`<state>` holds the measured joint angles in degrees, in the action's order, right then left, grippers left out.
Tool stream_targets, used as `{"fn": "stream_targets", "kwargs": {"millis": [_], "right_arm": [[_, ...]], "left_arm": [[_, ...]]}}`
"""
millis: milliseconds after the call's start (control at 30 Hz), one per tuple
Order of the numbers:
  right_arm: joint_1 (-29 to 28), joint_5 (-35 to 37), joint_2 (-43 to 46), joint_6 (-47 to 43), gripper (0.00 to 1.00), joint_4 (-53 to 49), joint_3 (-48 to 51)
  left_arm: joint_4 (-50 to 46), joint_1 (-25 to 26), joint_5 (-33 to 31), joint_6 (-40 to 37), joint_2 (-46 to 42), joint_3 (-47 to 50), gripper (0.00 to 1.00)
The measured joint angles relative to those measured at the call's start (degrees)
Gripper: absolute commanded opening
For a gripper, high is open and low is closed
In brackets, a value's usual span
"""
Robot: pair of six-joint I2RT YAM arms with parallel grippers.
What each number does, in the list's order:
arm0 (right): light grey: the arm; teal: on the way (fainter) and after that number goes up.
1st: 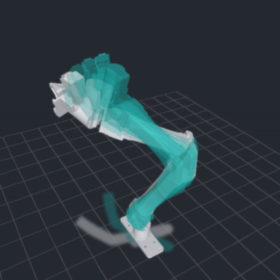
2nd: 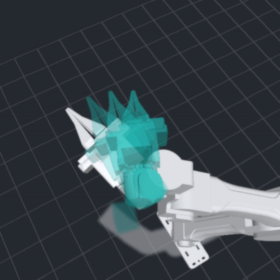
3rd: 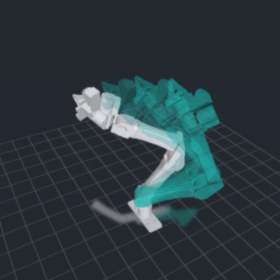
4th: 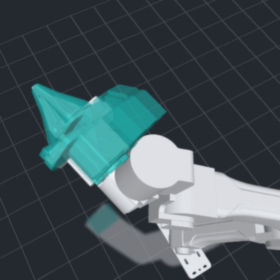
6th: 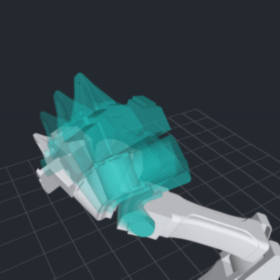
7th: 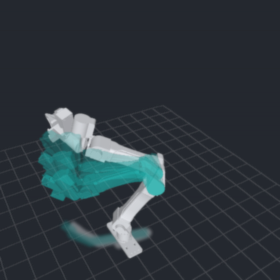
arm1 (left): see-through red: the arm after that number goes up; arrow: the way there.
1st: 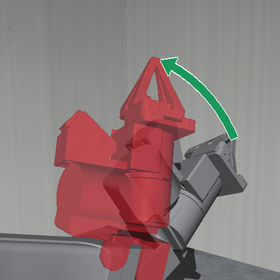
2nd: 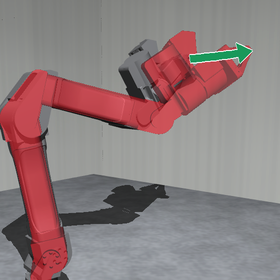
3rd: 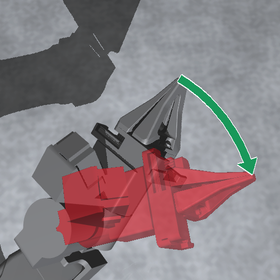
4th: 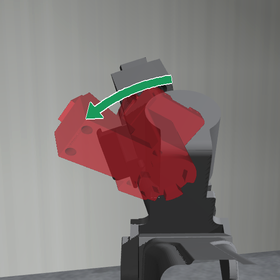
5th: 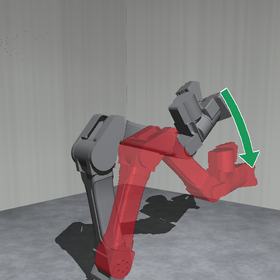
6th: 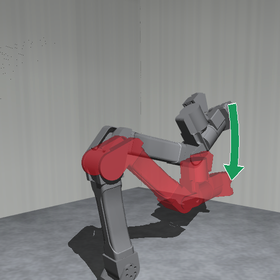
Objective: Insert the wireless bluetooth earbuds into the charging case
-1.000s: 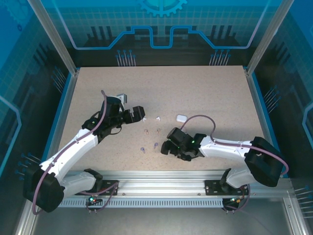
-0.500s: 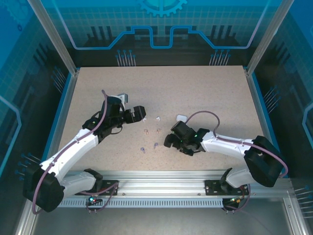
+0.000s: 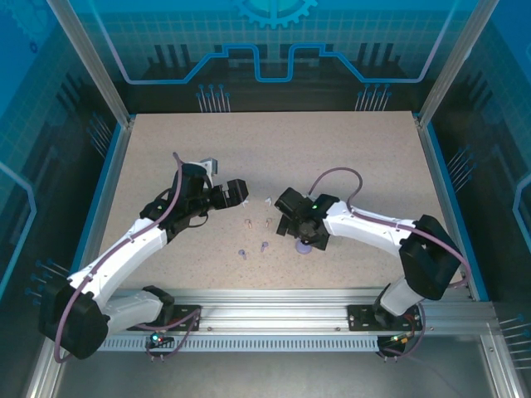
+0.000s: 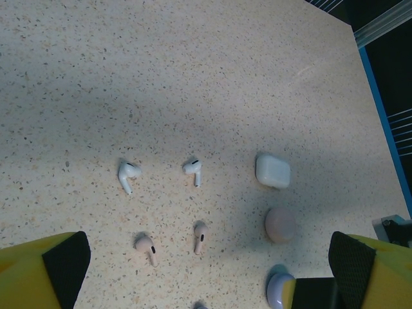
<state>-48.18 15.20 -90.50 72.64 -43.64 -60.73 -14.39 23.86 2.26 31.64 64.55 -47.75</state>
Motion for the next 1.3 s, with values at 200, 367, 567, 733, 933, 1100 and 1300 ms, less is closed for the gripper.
{"fn": "stream_targets", "kwargs": {"millis": [200, 367, 567, 733, 933, 1100, 1300], "right_arm": [[-1.1, 2.0, -4.8, 3.4, 0.93, -5.1, -1.7], [-1.4, 2.5, -6.6, 5.0, 0.90, -5.6, -2.1], [-1.4, 1.9, -6.8, 7.3, 0.88, -3.9, -1.9], [-1.4, 0.5, -9.2, 9.1, 0.86, -2.3, -1.9], [-1.3, -0.8, -11.0, 10.5, 0.82, -1.0, -1.9], [-1.1, -0.9, -11.1, 11.2, 0.77, 0.0, -1.5], [-0.4, -1.2, -11.1, 11.8, 0.73, 1.3, 0.3]], "left_arm": [[0.2, 0.0, 0.0, 0.0, 0.0, 0.0, 0.99], [0.4, 0.0, 0.0, 0.4, 0.0, 0.0, 0.99], [0.7, 0.0, 0.0, 1.5, 0.0, 0.0, 0.99], [1.0, 0.1, 0.0, 1.6, 0.0, 0.0, 0.99], [1.0, 0.3, 0.1, 1.7, 0.0, 0.0, 0.99], [1.0, 0.3, 0.2, 1.9, 0.0, 0.0, 0.99], [1.0, 0.3, 0.2, 2.0, 0.0, 0.0, 0.99]]}}
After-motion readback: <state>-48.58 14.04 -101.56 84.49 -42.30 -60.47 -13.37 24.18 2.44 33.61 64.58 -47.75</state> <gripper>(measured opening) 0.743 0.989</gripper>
